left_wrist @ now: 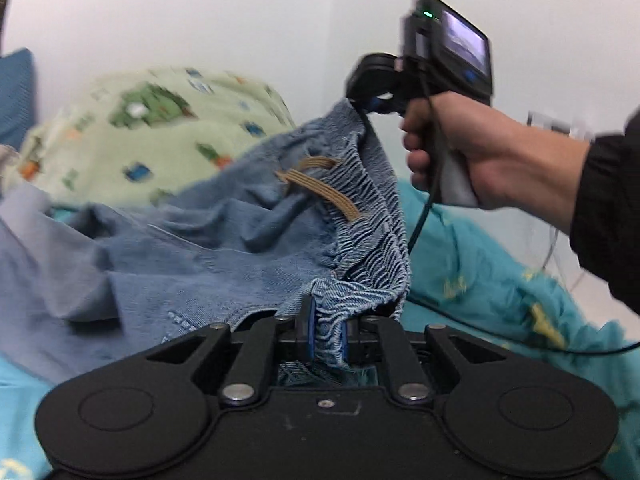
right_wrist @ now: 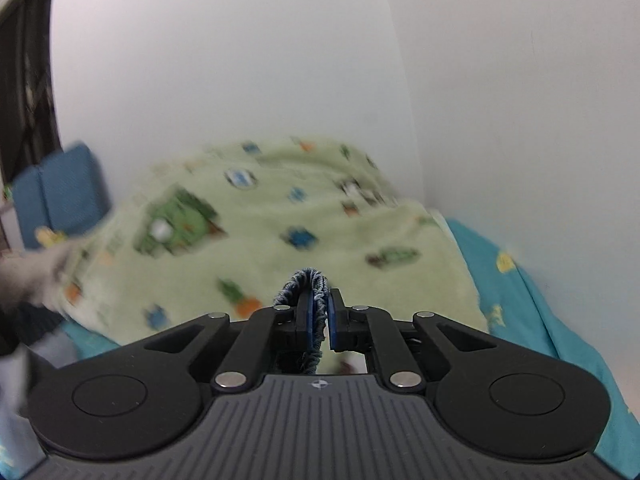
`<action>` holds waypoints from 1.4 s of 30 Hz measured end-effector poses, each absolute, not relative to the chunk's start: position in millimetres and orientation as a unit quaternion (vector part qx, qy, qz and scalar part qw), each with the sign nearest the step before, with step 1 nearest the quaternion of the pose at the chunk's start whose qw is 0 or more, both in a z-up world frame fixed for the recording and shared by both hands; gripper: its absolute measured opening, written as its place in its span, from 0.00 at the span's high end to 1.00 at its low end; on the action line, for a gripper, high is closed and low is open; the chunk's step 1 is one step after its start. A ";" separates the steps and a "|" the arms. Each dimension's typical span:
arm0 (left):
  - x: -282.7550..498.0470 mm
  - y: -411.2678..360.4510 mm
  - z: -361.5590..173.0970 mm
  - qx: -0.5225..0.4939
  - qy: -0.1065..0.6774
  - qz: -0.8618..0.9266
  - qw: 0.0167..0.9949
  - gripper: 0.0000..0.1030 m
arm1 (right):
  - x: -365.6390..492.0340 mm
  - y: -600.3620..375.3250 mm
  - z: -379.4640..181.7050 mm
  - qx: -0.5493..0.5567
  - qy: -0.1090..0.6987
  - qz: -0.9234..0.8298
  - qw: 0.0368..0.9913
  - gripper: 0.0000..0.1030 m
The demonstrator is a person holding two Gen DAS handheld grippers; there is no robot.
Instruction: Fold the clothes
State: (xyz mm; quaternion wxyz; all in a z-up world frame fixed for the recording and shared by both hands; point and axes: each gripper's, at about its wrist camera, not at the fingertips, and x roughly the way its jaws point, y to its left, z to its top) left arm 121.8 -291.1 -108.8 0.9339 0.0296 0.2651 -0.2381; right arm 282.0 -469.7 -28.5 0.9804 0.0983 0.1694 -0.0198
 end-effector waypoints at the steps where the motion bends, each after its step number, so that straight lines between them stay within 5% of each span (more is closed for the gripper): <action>1: 129.0 -297.3 -119.8 0.032 0.276 -0.240 0.930 0.90 | 291.1 -475.5 -45.2 0.093 0.180 -0.021 0.979 0.94; 7: 148.6 -306.9 -145.4 0.026 0.300 -0.249 0.921 0.89 | 318.5 -492.0 -115.0 0.099 0.221 -0.035 0.970 0.93; 11: 145.1 -302.7 -135.7 0.029 0.310 -0.251 0.916 0.87 | 314.7 -500.7 -113.2 0.133 0.222 -0.036 0.965 0.85; 12: 142.4 -303.1 -132.2 0.031 0.313 -0.251 0.916 0.86 | 314.9 -500.5 -109.1 0.132 0.225 -0.040 0.965 0.75; 13: 139.2 -302.1 -127.5 0.032 0.316 -0.254 0.914 0.81 | 309.5 -501.6 -104.0 0.128 0.228 -0.047 0.964 0.54; 15: 135.7 -297.8 -116.6 0.027 0.325 -0.277 0.904 0.68 | 295.2 -502.1 -92.2 0.110 0.224 -0.059 0.967 0.39; 17: 124.4 -289.5 -102.0 0.011 0.314 -0.304 0.899 0.47 | 279.0 -500.9 -78.7 0.098 0.218 -0.065 0.969 0.39; 19: 104.1 -281.7 -81.2 0.023 0.288 -0.331 0.898 0.43 | 261.5 -498.7 -63.8 0.092 0.220 -0.068 0.969 0.39; 32: 24.3 -171.1 3.2 0.016 0.235 -0.295 0.926 0.42 | 123.6 -426.7 14.6 0.113 0.189 -0.067 0.973 0.39; 42: 46.4 -62.8 3.5 -0.036 0.271 -0.176 0.946 0.42 | 54.8 -350.8 -21.1 0.260 0.244 -0.042 0.933 0.37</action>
